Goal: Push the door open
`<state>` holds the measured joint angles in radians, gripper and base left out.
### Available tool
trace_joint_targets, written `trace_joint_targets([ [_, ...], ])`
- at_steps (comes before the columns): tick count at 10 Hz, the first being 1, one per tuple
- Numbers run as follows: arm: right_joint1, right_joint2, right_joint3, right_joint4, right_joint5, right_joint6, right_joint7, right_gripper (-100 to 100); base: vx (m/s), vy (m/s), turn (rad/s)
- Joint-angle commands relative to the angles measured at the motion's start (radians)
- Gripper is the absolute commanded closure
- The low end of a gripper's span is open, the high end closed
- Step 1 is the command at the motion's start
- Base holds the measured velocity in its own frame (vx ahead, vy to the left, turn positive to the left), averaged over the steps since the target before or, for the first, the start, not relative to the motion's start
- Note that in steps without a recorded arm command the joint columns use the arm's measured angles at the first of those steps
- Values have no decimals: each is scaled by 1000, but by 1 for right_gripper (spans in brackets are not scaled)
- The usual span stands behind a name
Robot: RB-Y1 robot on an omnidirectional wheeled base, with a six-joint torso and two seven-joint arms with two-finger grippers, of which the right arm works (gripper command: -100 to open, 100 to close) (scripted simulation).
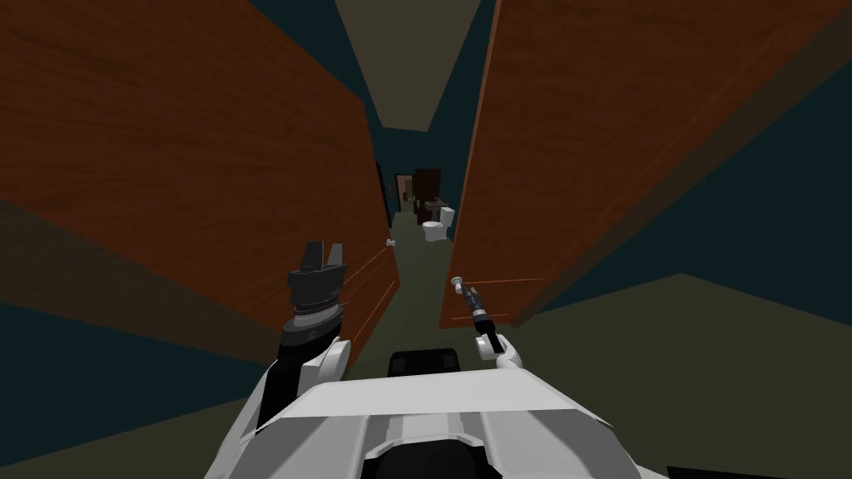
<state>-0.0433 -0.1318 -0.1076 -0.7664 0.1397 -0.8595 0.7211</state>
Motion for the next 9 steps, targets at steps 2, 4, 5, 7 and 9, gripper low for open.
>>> trace_joint_targets([
  [2,-3,-30,72,6,-25,-7,78,-100,-21,63,-194],
  [4,-6,-44,101,13,-35,-12,118,-100,-24,53,-139],
  [5,-10,-58,131,20,-46,-17,152,-100,-18,39,-139],
  [7,-13,-72,161,27,-57,-22,187,-100,-18,51,-130],
  [9,-19,-99,221,41,-79,-32,249,-100,-20,45,-174],
])
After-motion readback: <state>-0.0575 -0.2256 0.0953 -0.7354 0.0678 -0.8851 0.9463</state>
